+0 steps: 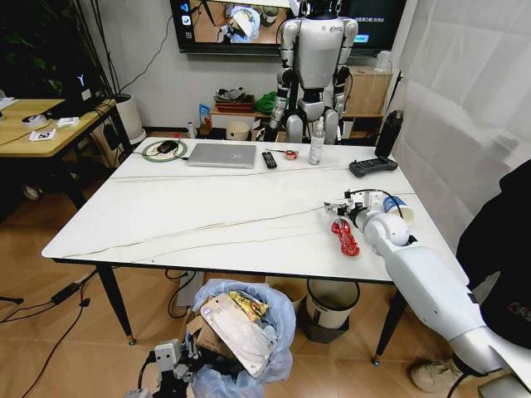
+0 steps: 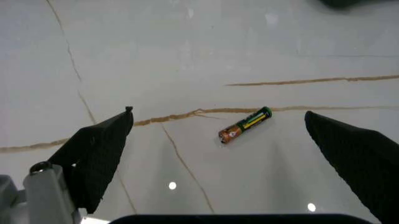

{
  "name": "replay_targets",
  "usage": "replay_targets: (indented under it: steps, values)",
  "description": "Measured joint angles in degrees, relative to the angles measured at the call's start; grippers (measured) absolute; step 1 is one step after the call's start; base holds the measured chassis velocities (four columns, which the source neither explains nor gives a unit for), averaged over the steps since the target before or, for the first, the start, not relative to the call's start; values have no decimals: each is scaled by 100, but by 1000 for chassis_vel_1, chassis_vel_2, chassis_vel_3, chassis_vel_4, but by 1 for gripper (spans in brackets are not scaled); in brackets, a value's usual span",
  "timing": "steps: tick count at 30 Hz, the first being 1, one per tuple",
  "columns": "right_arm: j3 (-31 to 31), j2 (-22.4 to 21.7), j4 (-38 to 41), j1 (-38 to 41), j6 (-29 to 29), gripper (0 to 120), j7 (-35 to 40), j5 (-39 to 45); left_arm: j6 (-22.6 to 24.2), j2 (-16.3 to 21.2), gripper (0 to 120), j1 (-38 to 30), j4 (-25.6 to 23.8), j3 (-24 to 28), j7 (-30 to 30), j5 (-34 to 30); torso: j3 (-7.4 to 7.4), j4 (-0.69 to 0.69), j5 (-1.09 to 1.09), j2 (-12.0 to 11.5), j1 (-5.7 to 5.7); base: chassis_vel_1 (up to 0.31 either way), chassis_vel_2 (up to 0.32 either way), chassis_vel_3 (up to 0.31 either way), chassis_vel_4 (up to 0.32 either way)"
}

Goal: Pick up the trash bin and place the trash from the table into it.

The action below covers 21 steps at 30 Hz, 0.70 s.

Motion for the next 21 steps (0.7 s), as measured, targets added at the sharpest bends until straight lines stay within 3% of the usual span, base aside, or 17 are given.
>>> replay_targets:
  steps: [21]
  values:
    - [-134, 83, -345, 131, 74, 100, -118, -112, 0, 0, 0, -44, 40, -44, 1, -38, 0, 0, 0, 1, -1, 0, 0, 0, 0]
